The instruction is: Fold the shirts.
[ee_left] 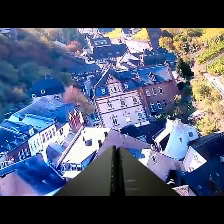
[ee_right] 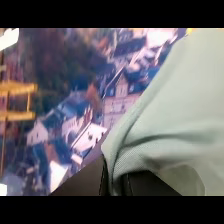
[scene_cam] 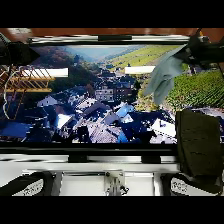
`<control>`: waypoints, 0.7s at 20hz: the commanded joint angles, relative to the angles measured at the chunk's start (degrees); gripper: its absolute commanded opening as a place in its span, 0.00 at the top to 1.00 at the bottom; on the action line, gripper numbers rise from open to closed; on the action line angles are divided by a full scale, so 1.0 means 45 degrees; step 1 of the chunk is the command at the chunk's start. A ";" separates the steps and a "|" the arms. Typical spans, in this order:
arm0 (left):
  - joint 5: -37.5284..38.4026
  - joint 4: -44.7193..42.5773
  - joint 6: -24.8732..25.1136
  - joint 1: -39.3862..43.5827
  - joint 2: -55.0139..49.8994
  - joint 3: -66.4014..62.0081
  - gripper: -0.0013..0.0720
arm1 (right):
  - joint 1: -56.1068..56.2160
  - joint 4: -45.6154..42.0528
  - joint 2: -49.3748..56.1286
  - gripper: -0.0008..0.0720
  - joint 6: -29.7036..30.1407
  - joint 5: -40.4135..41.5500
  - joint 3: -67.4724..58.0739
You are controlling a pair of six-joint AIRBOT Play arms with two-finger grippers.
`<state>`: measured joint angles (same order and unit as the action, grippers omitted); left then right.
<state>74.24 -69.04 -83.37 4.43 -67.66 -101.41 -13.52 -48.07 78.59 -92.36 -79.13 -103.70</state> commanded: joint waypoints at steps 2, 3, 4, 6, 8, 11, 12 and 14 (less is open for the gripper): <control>0.0408 -0.0005 0.0092 0.0005 0.0005 0.0005 0.94 | -0.2691 -0.0593 -0.0476 0.90 -0.1243 -0.2161 -0.2268; 0.0466 -0.0005 0.0092 0.0005 0.0005 0.0005 0.94 | -0.3235 -0.0597 -0.0476 0.90 -0.1243 -0.2375 -0.2322; 0.0529 0.0000 0.0180 0.0005 0.0005 0.0005 0.94 | -0.3696 -0.0719 -0.0461 0.90 -0.1234 -0.2492 -0.2322; 0.0636 0.0000 0.0189 0.0005 0.0005 0.0005 0.94 | -0.4362 -0.1127 -0.0461 0.90 -0.1219 -0.2419 -0.2322; 0.0656 0.0000 0.0185 0.0005 0.0005 0.0005 0.94 | -0.4891 -0.1608 -0.0461 0.90 -0.0928 -0.2322 -0.2322; 0.0651 0.0000 0.0180 0.0005 0.0005 0.0005 0.94 | -0.5309 -0.2132 -0.0461 0.90 -0.0646 -0.1909 -0.2322; 0.0651 0.0000 0.0180 0.0005 0.0005 0.0005 0.94 | -0.5304 -0.2161 -0.0457 0.90 -0.0646 -0.1549 -0.2322; 0.0651 0.0000 0.0175 0.0005 0.0005 0.0005 0.94 | -0.5304 -0.1987 -0.0369 0.90 -0.0665 -0.0991 -0.2322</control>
<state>77.06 -69.04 -82.56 4.43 -67.66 -101.41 -36.40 -56.29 76.64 -95.74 -86.74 -113.99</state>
